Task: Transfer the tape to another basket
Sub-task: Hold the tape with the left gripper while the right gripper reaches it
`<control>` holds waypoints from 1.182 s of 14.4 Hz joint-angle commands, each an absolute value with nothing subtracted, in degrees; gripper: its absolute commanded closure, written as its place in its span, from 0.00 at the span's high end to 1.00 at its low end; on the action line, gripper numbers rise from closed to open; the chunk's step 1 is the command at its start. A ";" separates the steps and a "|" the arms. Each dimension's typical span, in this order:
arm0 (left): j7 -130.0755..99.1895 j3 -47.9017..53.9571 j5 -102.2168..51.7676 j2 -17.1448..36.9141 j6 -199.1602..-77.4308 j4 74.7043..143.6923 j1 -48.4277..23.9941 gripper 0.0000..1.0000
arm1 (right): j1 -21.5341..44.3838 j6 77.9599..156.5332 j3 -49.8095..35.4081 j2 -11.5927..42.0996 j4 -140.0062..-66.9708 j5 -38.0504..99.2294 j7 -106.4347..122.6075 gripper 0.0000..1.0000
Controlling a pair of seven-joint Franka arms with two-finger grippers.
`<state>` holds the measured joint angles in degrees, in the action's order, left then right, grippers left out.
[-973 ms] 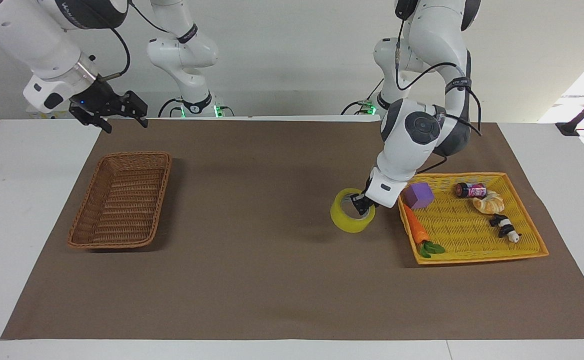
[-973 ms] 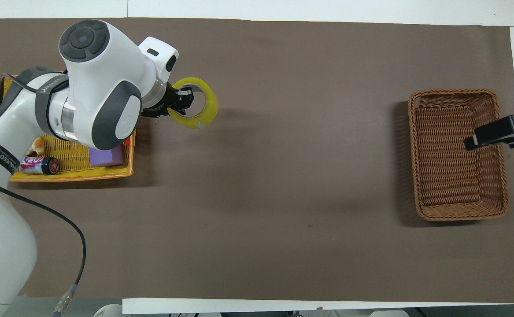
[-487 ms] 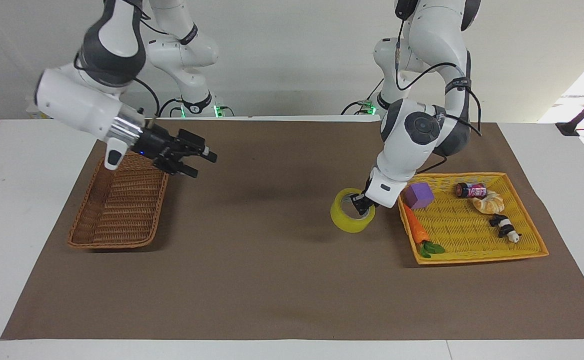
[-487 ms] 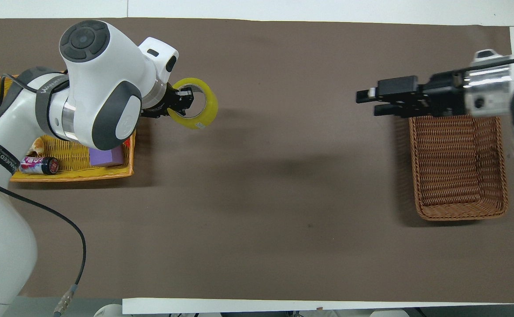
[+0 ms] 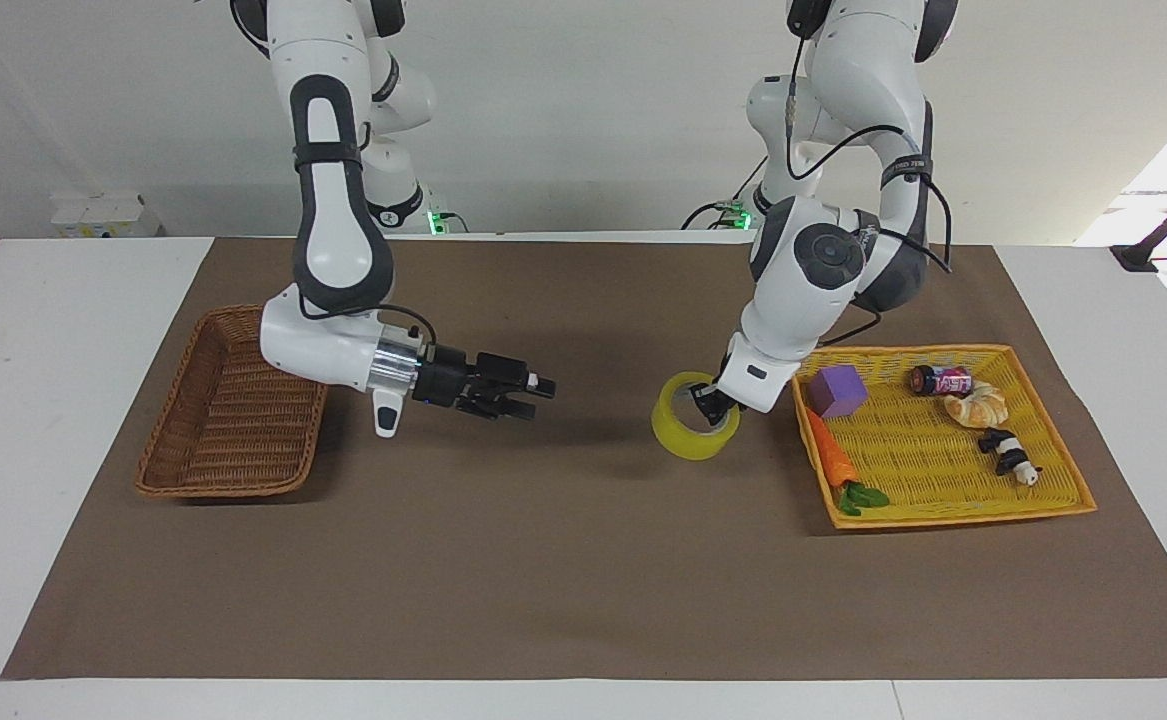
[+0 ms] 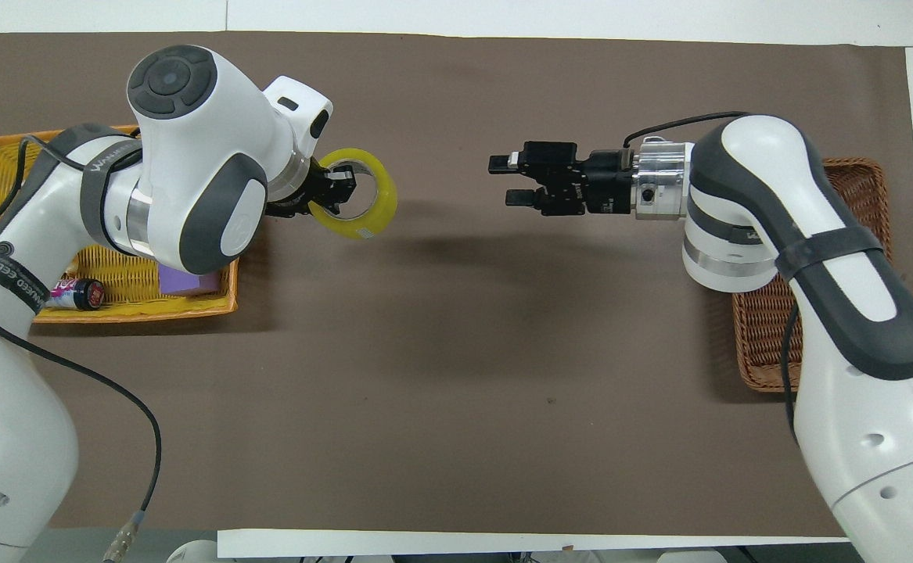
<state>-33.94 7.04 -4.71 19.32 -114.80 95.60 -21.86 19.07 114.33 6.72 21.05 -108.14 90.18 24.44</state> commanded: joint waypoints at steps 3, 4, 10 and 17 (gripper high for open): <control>-33.22 6.15 -5.36 16.79 -114.70 97.82 -23.12 0.05 | 25.21 119.96 6.86 23.11 -108.19 99.75 26.54 1.00; -33.22 6.15 -5.36 16.79 -114.52 97.82 -23.29 0.05 | 26.44 121.28 6.86 23.12 -108.19 101.32 26.54 1.00; -31.30 6.15 -5.36 16.09 -113.73 98.70 -24.17 0.05 | 31.11 125.94 6.77 23.29 -108.19 105.12 26.72 1.00; -30.50 6.15 -5.36 16.08 -112.76 98.61 -24.17 0.05 | 32.51 126.12 6.77 23.29 -108.19 106.77 26.89 1.00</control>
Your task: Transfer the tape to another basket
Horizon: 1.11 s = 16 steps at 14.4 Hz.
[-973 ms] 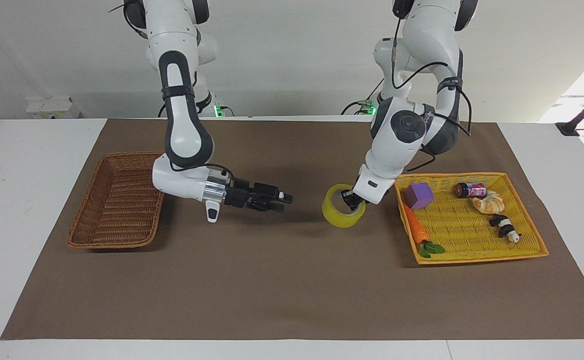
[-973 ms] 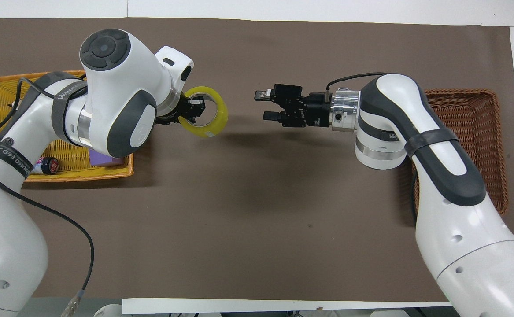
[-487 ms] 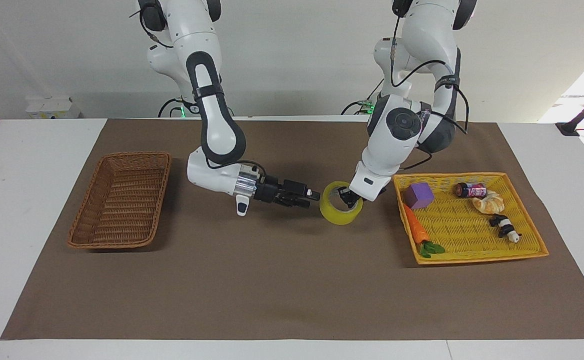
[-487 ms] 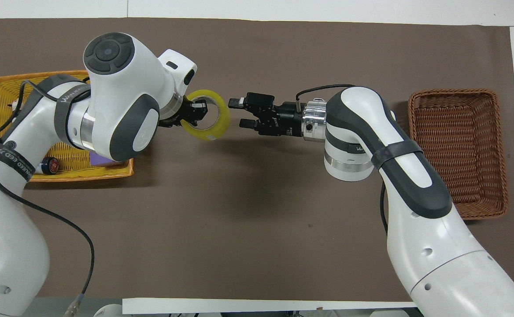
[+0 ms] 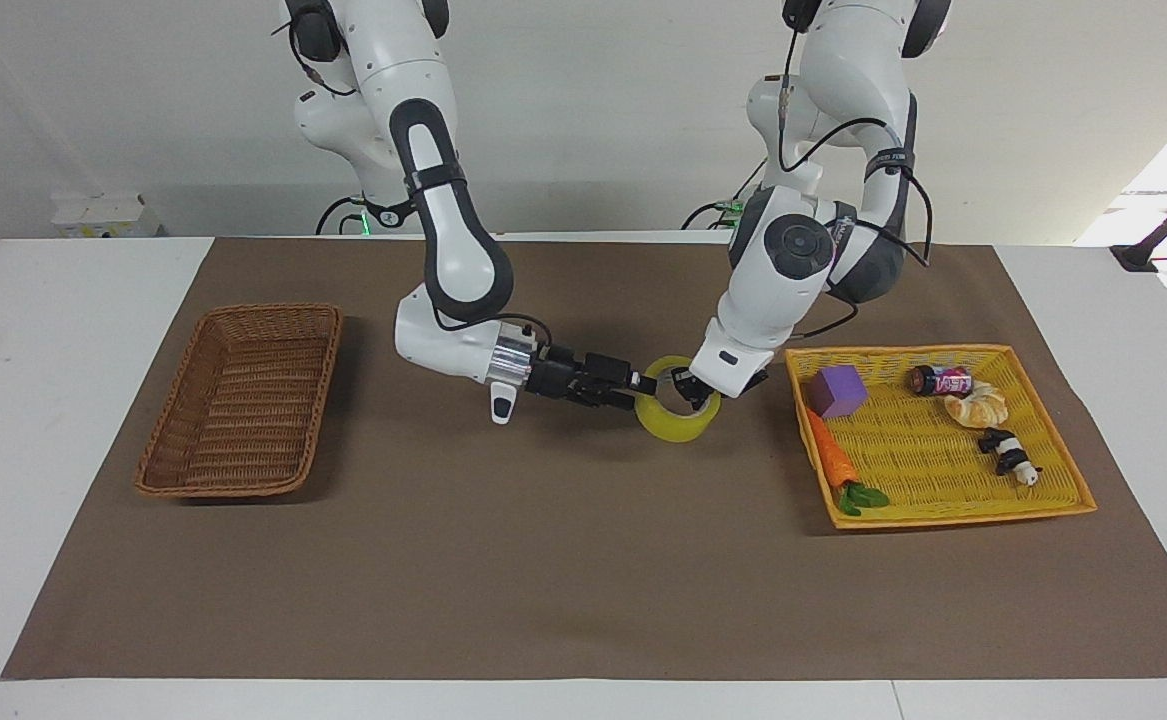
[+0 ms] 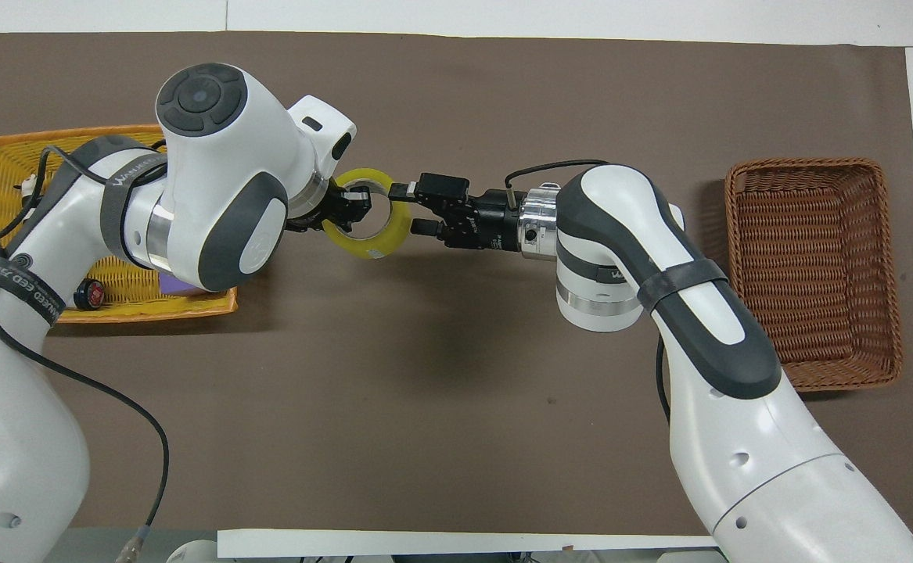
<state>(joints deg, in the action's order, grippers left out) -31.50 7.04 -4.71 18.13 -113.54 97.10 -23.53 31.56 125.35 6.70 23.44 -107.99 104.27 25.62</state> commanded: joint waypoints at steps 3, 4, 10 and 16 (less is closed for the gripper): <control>-30.50 6.15 -5.36 16.00 -112.68 98.61 -24.17 0.05 | 33.57 127.87 6.77 23.29 -108.19 107.58 27.16 1.00; -30.50 6.15 -5.36 16.00 -112.76 98.61 -24.17 0.05 | 33.66 127.88 6.77 23.47 -108.19 107.58 27.59 1.00; -30.50 6.15 -5.36 16.00 -112.68 98.70 -24.17 0.05 | 33.57 128.06 6.77 23.55 -108.19 107.40 28.47 0.50; -30.50 6.15 -5.36 16.00 -112.59 98.70 -24.17 0.05 | 33.14 127.79 6.86 23.55 -108.02 106.70 28.65 0.00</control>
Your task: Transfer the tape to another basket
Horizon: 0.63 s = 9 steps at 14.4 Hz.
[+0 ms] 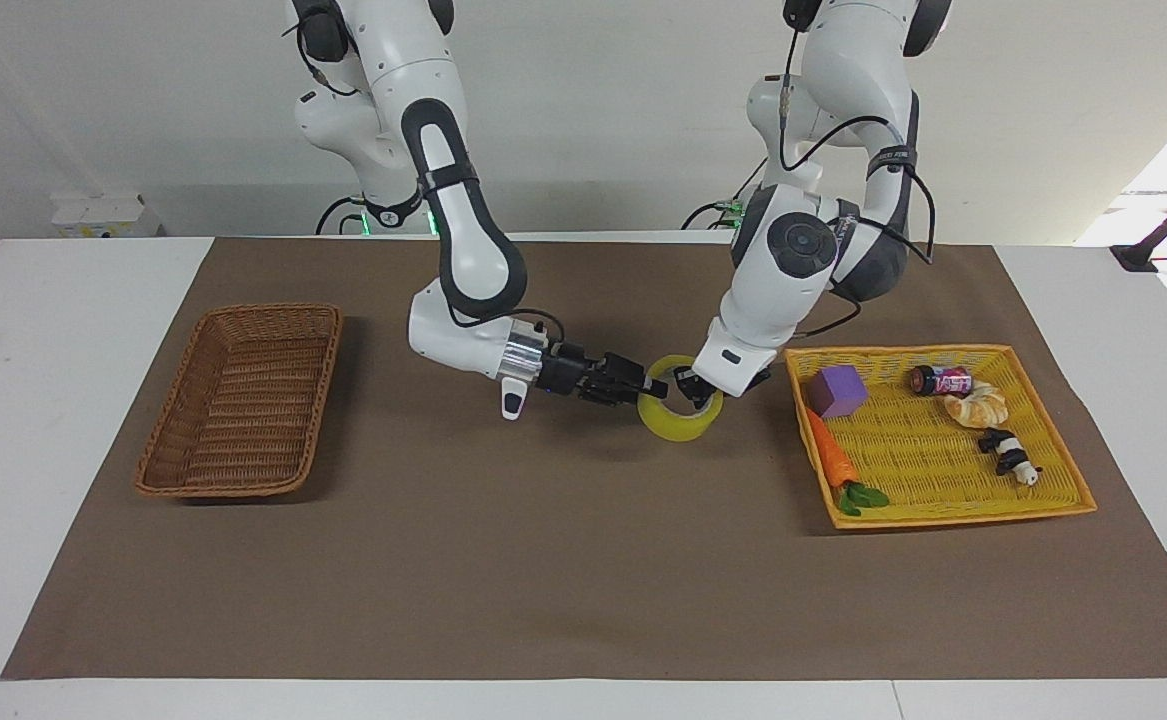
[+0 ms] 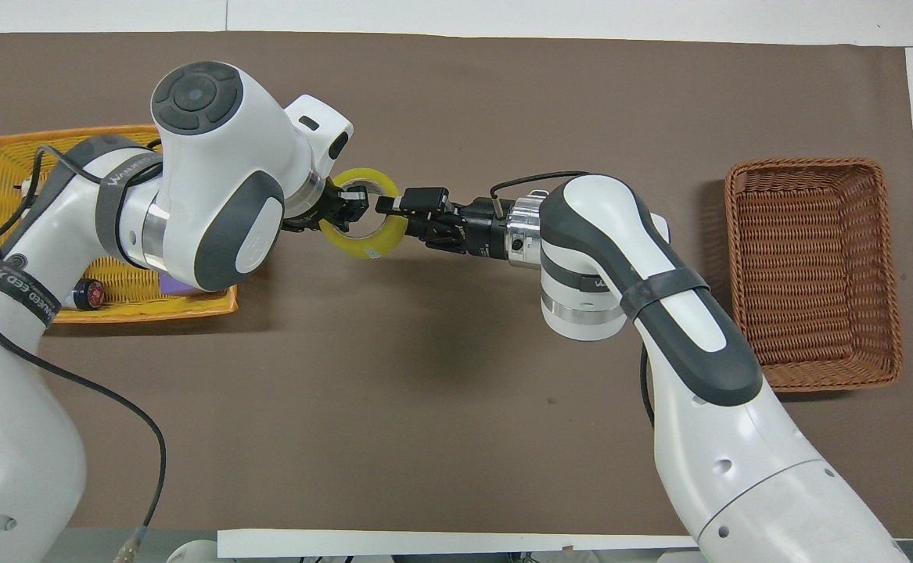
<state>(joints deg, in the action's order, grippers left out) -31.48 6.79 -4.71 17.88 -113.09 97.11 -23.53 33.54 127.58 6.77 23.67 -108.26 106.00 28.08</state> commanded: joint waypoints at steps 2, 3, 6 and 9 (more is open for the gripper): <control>-30.50 6.15 -5.36 16.00 -112.59 98.70 -24.08 0.07 | 33.05 127.53 6.77 23.55 -108.02 106.61 28.65 0.00; -30.67 6.15 -5.36 16.00 -112.33 98.61 -24.00 0.16 | 32.96 127.53 6.85 23.55 -107.93 106.61 28.65 0.00; -31.20 5.63 -5.36 14.17 -108.04 96.69 -23.38 1.00 | 32.87 127.44 6.86 23.55 -107.93 106.52 28.65 0.00; -30.59 5.36 -5.19 13.01 -100.92 91.34 -20.14 1.00 | 32.78 127.35 6.86 23.55 -107.93 105.65 28.65 0.00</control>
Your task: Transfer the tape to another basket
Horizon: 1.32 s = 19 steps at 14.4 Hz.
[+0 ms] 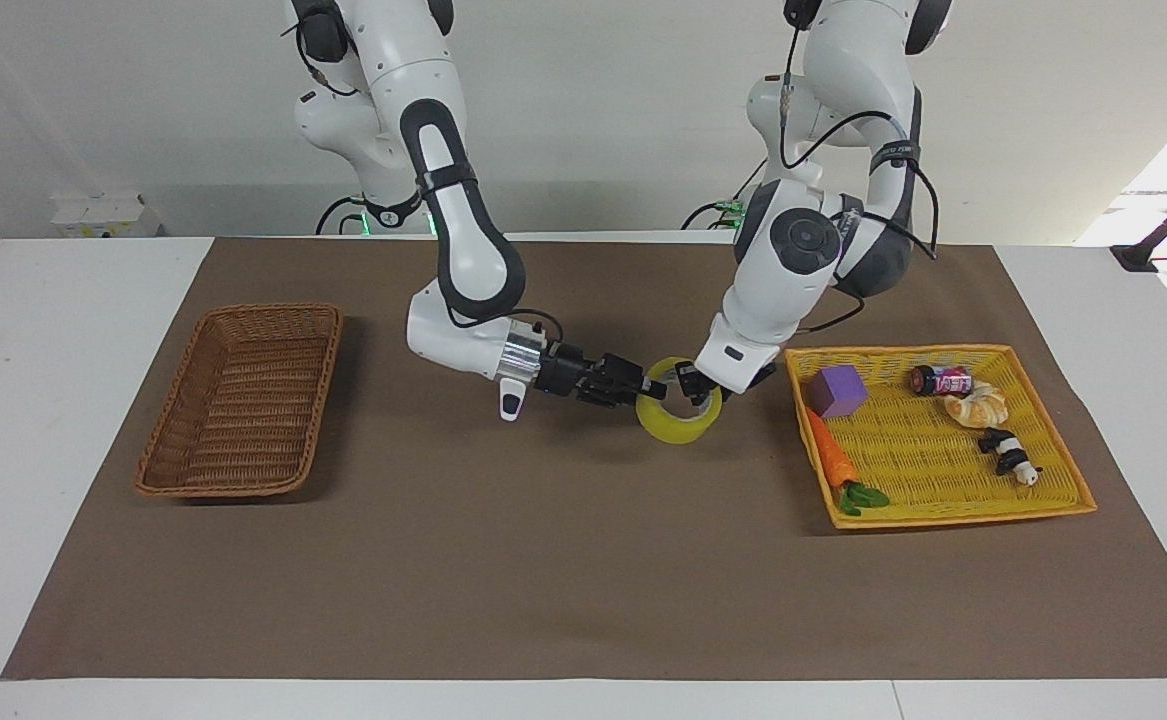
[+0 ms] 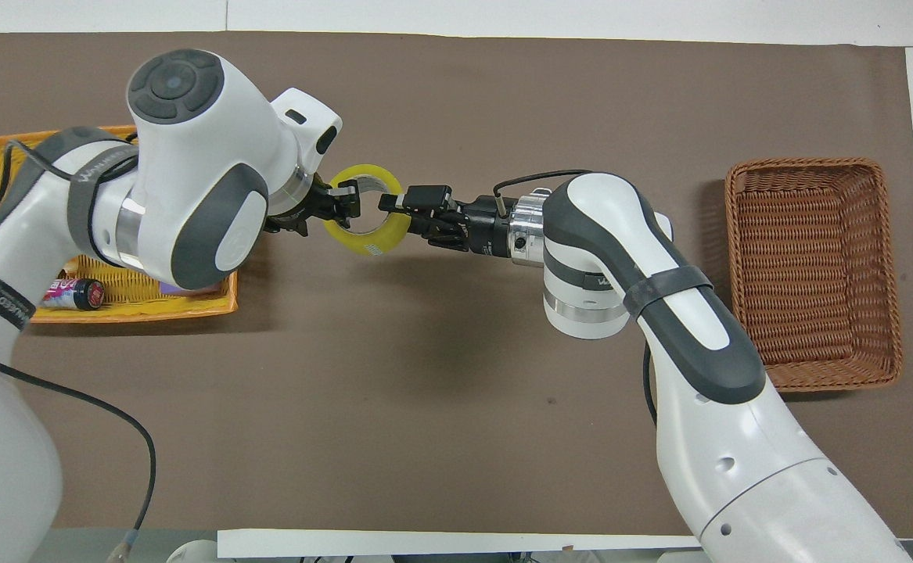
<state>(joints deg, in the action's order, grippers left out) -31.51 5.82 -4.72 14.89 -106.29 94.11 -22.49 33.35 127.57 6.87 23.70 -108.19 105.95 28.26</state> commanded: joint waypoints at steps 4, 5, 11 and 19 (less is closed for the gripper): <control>-24.73 5.36 -4.66 10.91 -97.83 89.30 -8.22 1.00 | 27.88 125.35 7.03 22.68 -107.49 93.20 28.48 0.00; -20.17 5.36 -4.66 10.55 -97.13 89.30 -3.21 1.00 | 25.51 122.90 7.21 22.07 -107.49 90.03 28.30 0.00; -4.31 5.01 -4.57 9.58 -98.00 90.09 12.91 1.00 | -0.22 97.77 7.38 20.57 -102.06 67.36 28.65 0.00; -3.78 5.71 -1.23 6.24 -96.61 89.30 12.22 1.00 | -26.35 82.01 7.29 21.01 -97.82 43.08 47.10 0.00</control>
